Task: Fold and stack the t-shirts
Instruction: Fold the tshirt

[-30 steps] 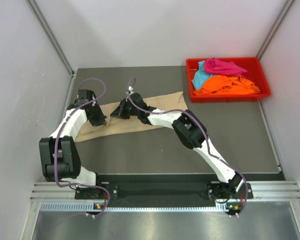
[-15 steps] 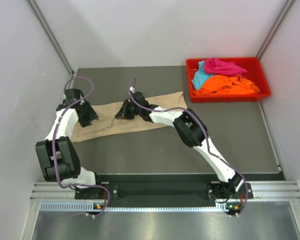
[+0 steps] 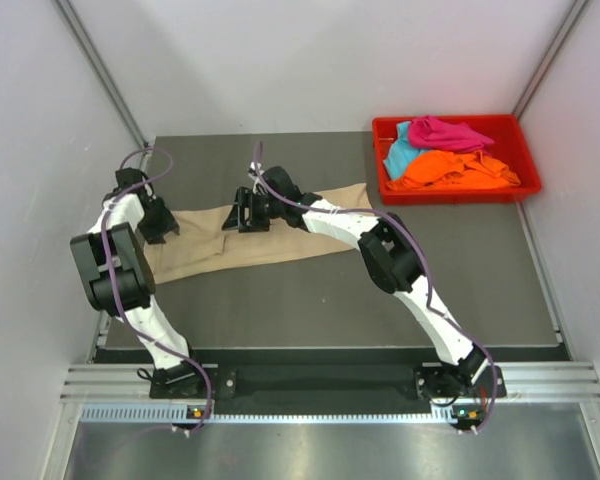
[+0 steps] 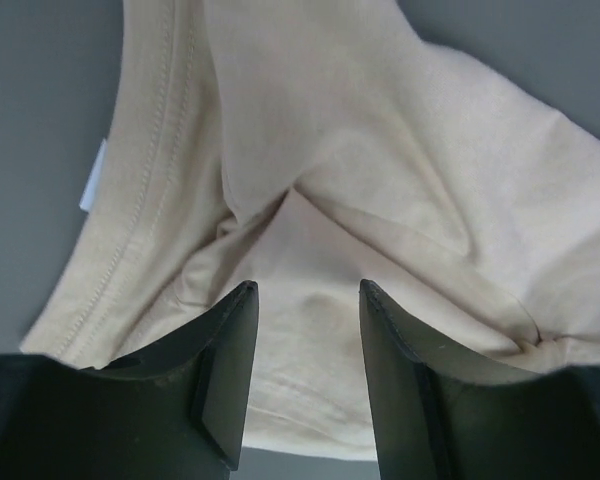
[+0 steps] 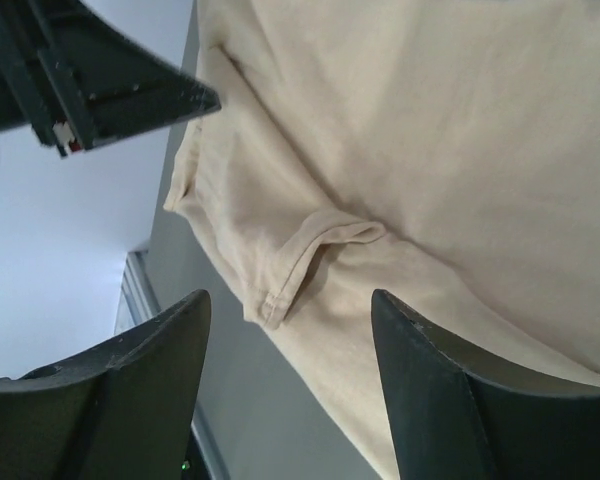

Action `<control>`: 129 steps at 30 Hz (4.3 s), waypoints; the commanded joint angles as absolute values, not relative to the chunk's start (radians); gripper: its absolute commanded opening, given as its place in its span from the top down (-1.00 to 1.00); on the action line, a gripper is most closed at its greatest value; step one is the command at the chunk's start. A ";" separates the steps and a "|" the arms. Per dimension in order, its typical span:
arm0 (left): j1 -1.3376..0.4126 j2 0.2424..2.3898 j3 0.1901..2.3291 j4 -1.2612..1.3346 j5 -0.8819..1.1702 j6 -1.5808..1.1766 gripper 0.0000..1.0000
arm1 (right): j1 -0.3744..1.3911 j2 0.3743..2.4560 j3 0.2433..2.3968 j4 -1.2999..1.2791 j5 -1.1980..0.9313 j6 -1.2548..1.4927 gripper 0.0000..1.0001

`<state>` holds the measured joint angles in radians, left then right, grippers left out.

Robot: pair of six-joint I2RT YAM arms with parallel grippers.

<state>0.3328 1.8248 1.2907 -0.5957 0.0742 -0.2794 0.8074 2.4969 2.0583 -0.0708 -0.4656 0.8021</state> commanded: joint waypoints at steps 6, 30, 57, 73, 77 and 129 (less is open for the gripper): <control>0.348 1.911 1.439 -0.572 0.043 -0.209 0.03 | 0.818 2.505 2.129 -0.041 -0.555 0.810 -0.31; 0.354 2.017 1.496 -0.601 0.031 -0.262 0.70 | 0.880 2.623 2.163 0.040 -0.580 0.937 0.13; 0.367 2.002 1.494 -0.624 -0.009 -0.308 0.60 | 0.825 2.486 2.002 0.067 -0.529 0.876 0.19; 0.365 1.770 1.381 -0.656 -0.092 -0.432 0.39 | 0.828 2.623 2.158 0.060 -0.532 0.922 0.31; 0.357 1.726 1.342 -0.652 -0.037 -0.497 0.31 | 0.828 2.654 2.177 0.045 -0.531 0.917 0.31; 0.540 1.456 0.833 -0.660 -0.123 -0.776 -0.04 | 0.170 1.810 0.937 -0.092 -0.368 0.758 -0.15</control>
<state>0.5304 1.4563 0.8330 -0.6659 -0.1032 -0.7650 0.1761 1.7782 0.9447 -0.0654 -0.4179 0.7380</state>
